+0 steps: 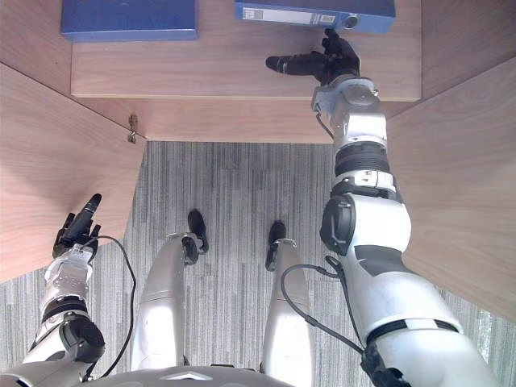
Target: Walk over to the cabinet, pick up the folder, carry it to the office cabinet, place the folder inside the office cabinet, then close the office cabinet door
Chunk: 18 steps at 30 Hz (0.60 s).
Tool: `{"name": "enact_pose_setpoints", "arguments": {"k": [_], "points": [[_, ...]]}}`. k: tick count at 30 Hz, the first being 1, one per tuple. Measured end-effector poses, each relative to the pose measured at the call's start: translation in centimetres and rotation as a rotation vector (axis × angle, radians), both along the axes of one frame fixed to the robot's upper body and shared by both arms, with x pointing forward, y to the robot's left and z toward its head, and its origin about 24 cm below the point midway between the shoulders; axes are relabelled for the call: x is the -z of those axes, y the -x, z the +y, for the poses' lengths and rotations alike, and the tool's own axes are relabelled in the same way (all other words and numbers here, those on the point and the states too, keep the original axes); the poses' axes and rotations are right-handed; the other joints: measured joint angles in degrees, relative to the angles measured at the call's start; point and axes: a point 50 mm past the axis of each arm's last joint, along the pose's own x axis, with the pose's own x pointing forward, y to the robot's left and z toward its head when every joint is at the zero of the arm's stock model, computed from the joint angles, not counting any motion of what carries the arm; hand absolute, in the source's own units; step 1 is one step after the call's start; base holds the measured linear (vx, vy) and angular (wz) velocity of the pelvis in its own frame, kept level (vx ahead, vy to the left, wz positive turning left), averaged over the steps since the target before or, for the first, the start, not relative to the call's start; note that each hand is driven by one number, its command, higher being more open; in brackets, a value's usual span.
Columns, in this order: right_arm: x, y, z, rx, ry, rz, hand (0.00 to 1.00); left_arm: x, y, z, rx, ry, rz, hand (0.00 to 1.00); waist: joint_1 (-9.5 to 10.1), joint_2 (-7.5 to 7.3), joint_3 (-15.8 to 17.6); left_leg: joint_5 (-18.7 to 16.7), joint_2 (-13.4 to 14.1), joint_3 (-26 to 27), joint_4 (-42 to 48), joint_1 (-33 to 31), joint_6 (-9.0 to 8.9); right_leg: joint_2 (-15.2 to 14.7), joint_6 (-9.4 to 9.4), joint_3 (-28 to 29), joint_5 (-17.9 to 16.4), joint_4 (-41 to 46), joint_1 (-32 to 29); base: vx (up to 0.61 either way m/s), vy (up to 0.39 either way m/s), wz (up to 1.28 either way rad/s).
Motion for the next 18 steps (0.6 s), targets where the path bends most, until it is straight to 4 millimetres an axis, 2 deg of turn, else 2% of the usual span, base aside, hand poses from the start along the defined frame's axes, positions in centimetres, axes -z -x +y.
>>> {"name": "enact_pose_setpoints", "arguments": {"k": [4,7,9,11,15,18], "points": [[-0.6,0.1,0.4,0.016,0.136,-0.003,1.00,1.0,-0.2,-1.4,0.057,0.007,0.039,1.00,0.14,0.00,0.0,0.4,0.0,0.1,-0.7,0.1,0.06,0.1,-0.04,0.0,0.3,-0.6,0.0,0.00,-0.051,-0.01],[-1.0,0.0,0.8,0.052,0.255,-0.004,1.00,3.3,0.7,-4.6,0.127,0.039,0.102,1.00,0.48,0.01,0.0,0.4,-0.2,0.2,-1.1,0.1,0.06,0.0,0.03,0.1,0.3,-1.0,0.0,0.01,-0.041,0.00],[-1.2,0.1,0.7,0.111,0.386,-0.003,1.00,5.4,1.9,-8.2,0.204,0.081,0.174,1.00,1.24,0.01,0.0,0.6,-0.3,0.2,-1.6,0.3,0.03,0.0,0.00,0.1,0.4,-1.3,0.0,0.00,-0.044,0.02],[-1.3,0.1,1.0,0.132,0.475,-0.004,1.00,6.5,2.9,-9.7,0.228,0.108,0.219,1.00,1.59,0.01,0.0,0.7,-0.6,-0.1,-1.8,0.3,-0.04,0.0,-0.03,0.0,0.4,-1.4,0.0,-0.01,-0.050,0.07],[-1.3,0.0,2.0,0.134,0.704,0.000,1.00,7.4,4.4,-9.3,0.184,0.088,0.267,1.00,1.82,0.01,0.0,1.0,-0.6,0.0,-2.5,0.6,-0.16,-0.2,-0.16,-0.1,0.4,-1.4,0.1,-0.02,-0.056,0.02],[-1.2,0.0,1.9,0.107,0.813,0.011,1.00,7.8,5.0,-9.7,0.204,0.087,0.289,1.00,1.91,0.01,0.0,1.0,-0.6,0.0,-2.5,0.7,-0.14,-0.2,-0.18,-0.2,0.4,-1.4,0.2,-0.02,-0.041,0.00]]}}
